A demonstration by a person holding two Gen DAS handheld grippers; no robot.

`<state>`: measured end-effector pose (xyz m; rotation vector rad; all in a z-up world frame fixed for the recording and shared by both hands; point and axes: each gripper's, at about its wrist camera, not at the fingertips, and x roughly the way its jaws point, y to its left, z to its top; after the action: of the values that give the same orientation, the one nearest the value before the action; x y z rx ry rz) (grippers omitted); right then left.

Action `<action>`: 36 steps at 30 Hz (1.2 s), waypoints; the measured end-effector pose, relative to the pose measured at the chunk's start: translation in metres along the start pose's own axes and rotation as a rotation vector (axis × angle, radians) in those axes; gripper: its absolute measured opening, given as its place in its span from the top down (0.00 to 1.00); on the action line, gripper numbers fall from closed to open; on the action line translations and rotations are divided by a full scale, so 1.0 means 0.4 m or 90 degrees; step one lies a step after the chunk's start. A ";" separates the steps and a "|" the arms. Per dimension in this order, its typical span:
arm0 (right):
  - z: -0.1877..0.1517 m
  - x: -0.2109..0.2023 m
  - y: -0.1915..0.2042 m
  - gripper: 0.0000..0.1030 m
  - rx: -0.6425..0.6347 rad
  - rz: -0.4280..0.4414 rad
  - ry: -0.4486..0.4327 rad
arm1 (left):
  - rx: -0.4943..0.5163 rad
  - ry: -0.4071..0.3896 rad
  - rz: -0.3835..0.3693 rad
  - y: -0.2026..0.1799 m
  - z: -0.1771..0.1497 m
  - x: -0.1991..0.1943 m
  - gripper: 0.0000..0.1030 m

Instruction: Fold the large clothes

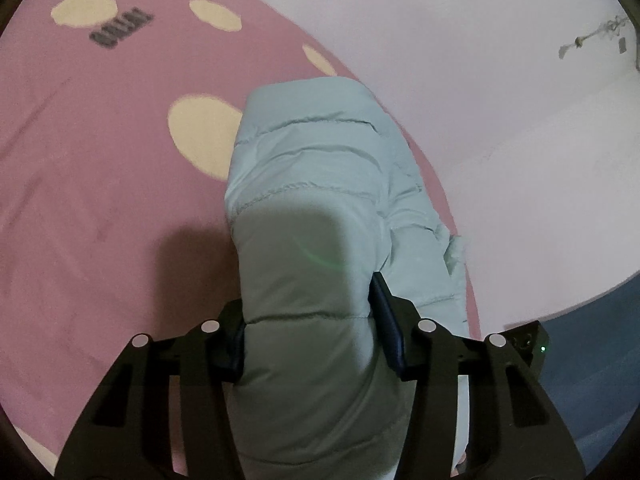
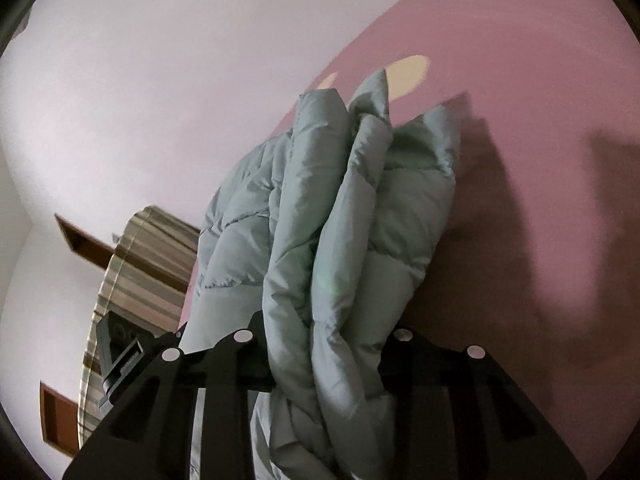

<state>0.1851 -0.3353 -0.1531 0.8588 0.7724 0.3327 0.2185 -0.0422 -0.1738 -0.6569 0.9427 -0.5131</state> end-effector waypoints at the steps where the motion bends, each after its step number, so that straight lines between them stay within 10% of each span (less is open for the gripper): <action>1: 0.009 0.023 0.018 0.70 -0.007 0.007 0.005 | 0.000 -0.008 0.002 0.008 0.015 -0.013 0.51; 15: 0.020 0.317 0.129 0.70 -0.045 0.039 0.093 | -0.057 -0.056 0.072 0.210 0.135 -0.097 0.51; 36: 0.012 0.328 0.104 0.62 -0.015 0.015 0.098 | -0.058 -0.047 0.078 0.261 0.157 -0.061 0.49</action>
<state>0.2804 -0.2396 -0.1808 0.8273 0.8991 0.4320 0.2726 0.0646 -0.2073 -0.6908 0.9351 -0.3360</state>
